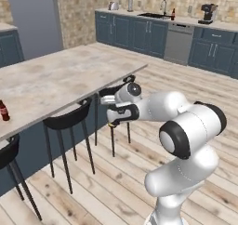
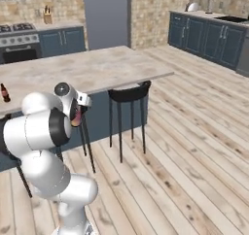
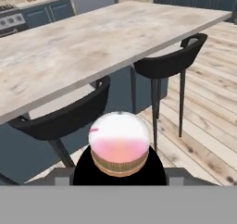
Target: Place the large bottle from the dining counter next to the other large bottle outside the sink, and place the small bottle from the dining counter next to the other small bottle inside the sink.
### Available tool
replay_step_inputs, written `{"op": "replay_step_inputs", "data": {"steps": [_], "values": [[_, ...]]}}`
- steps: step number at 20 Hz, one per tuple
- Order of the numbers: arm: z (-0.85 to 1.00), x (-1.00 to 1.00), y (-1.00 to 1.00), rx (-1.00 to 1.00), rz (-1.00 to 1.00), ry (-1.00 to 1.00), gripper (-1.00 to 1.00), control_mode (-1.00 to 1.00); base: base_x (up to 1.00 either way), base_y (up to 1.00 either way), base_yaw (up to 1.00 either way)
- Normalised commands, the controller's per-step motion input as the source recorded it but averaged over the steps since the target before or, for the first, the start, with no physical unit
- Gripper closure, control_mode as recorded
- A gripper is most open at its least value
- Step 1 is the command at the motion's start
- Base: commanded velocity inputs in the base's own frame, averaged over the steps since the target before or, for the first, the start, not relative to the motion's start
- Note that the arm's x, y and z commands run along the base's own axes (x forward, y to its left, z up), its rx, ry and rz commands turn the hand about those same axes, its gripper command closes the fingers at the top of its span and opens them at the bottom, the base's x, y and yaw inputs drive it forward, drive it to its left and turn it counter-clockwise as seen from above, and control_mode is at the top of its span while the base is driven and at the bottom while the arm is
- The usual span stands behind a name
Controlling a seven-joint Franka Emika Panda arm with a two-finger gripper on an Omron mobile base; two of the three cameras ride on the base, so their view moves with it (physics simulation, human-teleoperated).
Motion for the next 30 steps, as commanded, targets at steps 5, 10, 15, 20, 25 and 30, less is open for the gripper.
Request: {"op": "replay_step_inputs", "data": {"steps": [5,10,15,20,25,30], "values": [[0.0,0.0,0.0,0.0,0.0,0.0,1.0,1.0,0.67,-0.51,-0.18],[0.0,0.0,0.0,0.0,0.0,0.0,1.0,1.0,0.74,-0.57,-0.17],[0.0,0.0,0.0,0.0,0.0,0.0,1.0,1.0,0.96,-0.36,-0.16],[0.0,0.0,0.0,0.0,0.0,0.0,1.0,1.0,1.0,-0.2,-0.15],[0.0,0.0,0.0,0.0,0.0,0.0,1.0,1.0,1.0,-0.2,-0.14],[0.0,0.0,0.0,0.0,0.0,0.0,1.0,1.0,1.0,-0.19,-0.13]]}}
